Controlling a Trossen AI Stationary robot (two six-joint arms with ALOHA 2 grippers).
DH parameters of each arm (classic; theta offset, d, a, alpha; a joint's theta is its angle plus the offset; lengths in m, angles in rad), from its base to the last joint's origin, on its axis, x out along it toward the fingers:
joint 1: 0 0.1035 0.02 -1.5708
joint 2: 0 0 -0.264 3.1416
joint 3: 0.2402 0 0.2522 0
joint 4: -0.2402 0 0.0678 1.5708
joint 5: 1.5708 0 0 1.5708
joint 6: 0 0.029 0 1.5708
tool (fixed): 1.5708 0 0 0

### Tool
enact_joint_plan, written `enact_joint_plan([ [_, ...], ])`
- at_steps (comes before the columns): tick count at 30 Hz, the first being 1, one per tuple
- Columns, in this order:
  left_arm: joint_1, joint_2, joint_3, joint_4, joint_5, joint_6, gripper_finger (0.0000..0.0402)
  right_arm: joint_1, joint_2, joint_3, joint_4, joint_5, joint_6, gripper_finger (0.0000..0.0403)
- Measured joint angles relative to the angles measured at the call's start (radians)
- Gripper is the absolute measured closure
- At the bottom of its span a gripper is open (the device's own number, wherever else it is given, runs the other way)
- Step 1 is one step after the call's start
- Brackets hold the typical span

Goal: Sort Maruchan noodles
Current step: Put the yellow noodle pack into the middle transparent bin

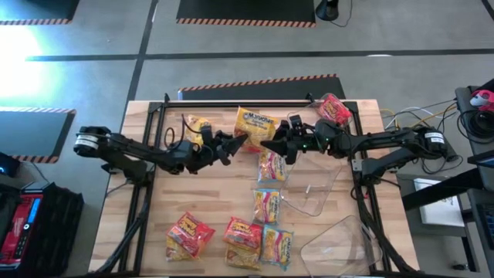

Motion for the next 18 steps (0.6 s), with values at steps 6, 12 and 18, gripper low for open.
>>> enact_joint_plan([
  [6,0.008,0.017,-0.003,0.044,0.029,-0.003,0.0290,0.000,0.000,0.000,0.000,0.000,-0.007,0.0243],
  [12,0.014,0.017,-0.001,0.047,0.077,0.006,0.0289,0.000,0.000,0.000,0.002,-0.002,-0.010,0.0274],
  [18,0.013,0.016,-0.009,0.044,0.104,0.011,0.0258,0.001,0.000,0.000,-0.004,-0.005,-0.016,0.0281],
])
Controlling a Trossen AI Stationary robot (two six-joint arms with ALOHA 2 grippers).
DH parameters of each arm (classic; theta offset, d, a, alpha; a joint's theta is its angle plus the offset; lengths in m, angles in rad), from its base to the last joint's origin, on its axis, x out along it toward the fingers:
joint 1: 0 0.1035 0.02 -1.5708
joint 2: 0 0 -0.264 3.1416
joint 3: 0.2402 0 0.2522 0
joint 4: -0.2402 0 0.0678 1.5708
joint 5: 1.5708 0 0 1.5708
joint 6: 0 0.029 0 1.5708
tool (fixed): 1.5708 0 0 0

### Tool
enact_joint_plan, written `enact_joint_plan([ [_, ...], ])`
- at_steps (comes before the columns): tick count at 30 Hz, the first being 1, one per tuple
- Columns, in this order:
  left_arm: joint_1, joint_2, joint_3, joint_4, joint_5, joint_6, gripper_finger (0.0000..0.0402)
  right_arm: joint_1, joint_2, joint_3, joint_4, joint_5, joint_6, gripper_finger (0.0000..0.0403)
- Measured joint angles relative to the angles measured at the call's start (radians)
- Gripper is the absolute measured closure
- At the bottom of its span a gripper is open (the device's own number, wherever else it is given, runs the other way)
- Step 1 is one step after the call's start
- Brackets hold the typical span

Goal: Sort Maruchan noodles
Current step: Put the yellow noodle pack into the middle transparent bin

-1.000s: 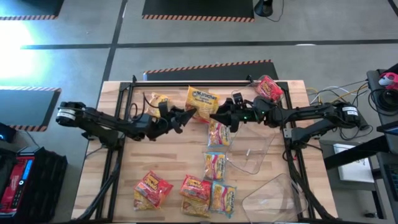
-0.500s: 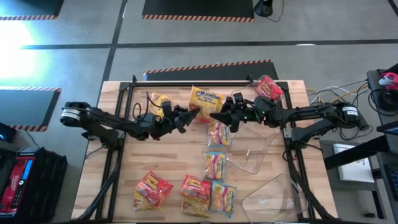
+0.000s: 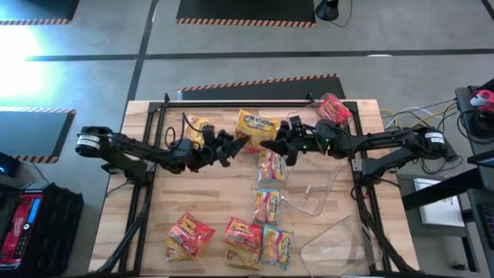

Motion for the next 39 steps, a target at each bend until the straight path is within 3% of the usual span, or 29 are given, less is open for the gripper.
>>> enact_joint_plan([
  [12,0.011,-0.035,-0.031,-0.059,0.053,-0.021,0.0175,-0.003,-0.004,0.000,-0.040,0.004,-0.004,0.0282],
  [18,0.048,-0.195,-0.040,-0.422,0.181,0.003,0.0166,-0.007,-0.038,0.001,-0.196,-0.010,-0.002,0.0282],
  [24,0.049,-0.351,-0.029,-0.789,0.225,0.064,0.0166,-0.006,-0.081,0.001,-0.435,-0.130,0.000,0.0282],
  [31,0.077,-0.374,-0.027,-0.824,0.352,0.105,0.0166,0.017,-0.062,0.069,-0.796,-0.180,-0.054,0.0282],
  [39,0.126,-0.277,-0.027,-0.805,0.427,0.103,0.0166,0.035,-0.024,0.219,-0.985,-0.180,-0.190,0.0282],
])
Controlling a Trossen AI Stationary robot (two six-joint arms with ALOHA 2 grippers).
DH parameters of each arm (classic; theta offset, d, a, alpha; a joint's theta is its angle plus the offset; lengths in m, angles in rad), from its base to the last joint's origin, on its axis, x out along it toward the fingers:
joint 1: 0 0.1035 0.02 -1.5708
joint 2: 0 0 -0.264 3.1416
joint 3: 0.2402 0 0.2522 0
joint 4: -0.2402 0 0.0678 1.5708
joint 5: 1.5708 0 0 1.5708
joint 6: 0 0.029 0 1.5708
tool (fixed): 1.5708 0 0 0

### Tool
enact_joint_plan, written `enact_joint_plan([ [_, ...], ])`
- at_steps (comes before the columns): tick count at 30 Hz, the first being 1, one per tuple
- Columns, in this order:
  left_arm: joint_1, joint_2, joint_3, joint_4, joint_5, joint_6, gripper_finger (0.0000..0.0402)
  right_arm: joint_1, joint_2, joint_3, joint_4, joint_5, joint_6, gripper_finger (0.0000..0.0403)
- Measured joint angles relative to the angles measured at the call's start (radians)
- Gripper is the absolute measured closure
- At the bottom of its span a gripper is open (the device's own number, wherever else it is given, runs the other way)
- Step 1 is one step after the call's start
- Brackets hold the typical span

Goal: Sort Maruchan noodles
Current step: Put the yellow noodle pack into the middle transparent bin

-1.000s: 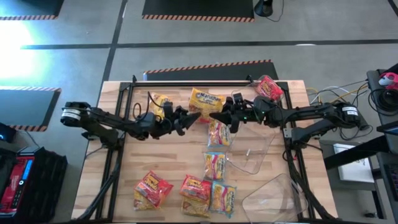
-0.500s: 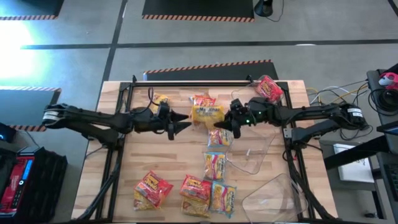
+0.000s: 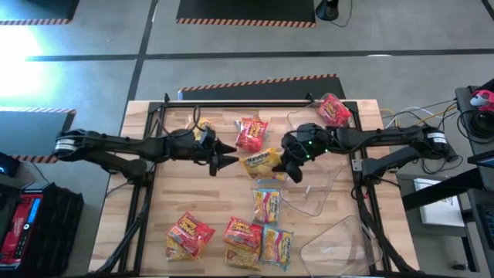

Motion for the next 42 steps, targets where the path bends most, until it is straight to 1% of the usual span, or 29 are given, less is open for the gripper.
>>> enact_joint_plan([
  [4,0.009,0.030,0.000,0.064,0.051,0.050,0.0166,0.000,0.035,0.078,-0.114,0.009,-0.061,0.0282],
  [9,0.049,0.047,0.001,0.086,0.099,0.111,0.0166,0.004,0.084,0.170,-0.222,0.028,-0.129,0.0282],
  [12,0.071,0.061,0.001,0.086,0.114,0.123,0.0166,0.007,0.110,0.216,-0.240,0.028,-0.165,0.0282],
  [15,0.089,0.078,0.001,0.090,0.157,0.127,0.0166,0.007,0.130,0.256,-0.268,0.028,-0.195,0.0282],
  [21,0.091,0.099,0.001,0.116,0.224,0.162,0.0166,0.006,0.176,0.328,-0.354,0.092,-0.249,0.0282],
  [25,0.094,0.099,0.001,0.129,0.224,0.186,0.0166,0.006,0.192,0.355,-0.394,0.113,-0.271,0.0282],
  [32,0.101,0.099,0.001,0.127,0.223,0.202,0.0166,0.007,0.193,0.394,-0.379,0.118,-0.315,0.0282],
  [34,0.101,0.099,0.001,0.127,0.222,0.202,0.0166,0.007,0.195,0.403,-0.379,0.138,-0.324,0.0282],
  [42,0.101,0.099,0.001,0.132,0.221,0.198,0.0166,0.006,0.195,0.406,-0.379,0.143,-0.362,0.0282],
])
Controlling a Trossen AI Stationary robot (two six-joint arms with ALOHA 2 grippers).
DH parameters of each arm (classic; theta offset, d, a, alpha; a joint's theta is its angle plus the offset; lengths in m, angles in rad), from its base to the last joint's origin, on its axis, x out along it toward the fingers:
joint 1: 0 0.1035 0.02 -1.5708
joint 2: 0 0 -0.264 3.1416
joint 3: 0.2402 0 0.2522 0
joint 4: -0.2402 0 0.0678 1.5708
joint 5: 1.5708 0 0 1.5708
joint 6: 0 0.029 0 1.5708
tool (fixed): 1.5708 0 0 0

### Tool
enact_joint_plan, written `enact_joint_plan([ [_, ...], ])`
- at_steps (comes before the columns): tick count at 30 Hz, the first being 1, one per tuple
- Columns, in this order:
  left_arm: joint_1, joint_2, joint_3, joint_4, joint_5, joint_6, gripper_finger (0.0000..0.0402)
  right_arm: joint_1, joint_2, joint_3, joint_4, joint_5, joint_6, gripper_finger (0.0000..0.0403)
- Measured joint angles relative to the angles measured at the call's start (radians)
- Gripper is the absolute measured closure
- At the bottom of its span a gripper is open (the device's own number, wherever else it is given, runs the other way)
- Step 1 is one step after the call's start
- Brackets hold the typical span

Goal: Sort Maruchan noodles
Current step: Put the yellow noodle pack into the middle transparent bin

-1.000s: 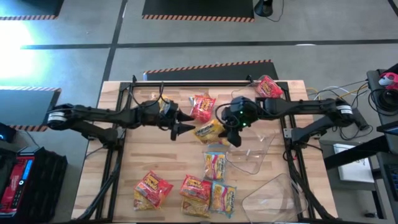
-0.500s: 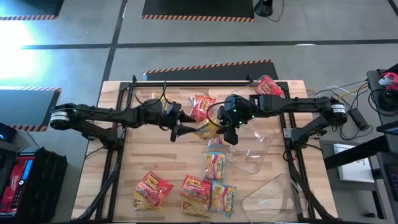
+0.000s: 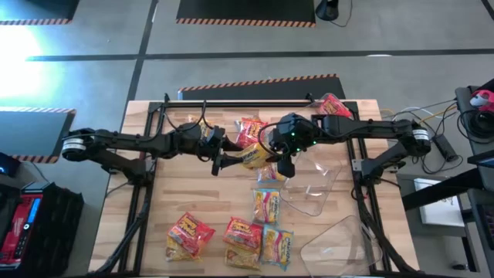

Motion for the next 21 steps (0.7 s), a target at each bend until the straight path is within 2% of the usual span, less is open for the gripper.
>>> enact_joint_plan([
  [14,0.000,0.000,0.000,0.022,0.019,-0.022,0.0171,0.000,0.000,0.000,0.090,0.023,-0.043,0.0283],
  [17,0.000,0.000,0.000,0.027,0.024,-0.024,0.0185,0.000,0.000,0.000,0.100,0.023,-0.048,0.0283],
  [21,0.000,0.000,0.000,0.030,0.024,-0.024,0.0225,0.000,0.000,0.000,0.111,0.023,-0.053,0.0283],
])
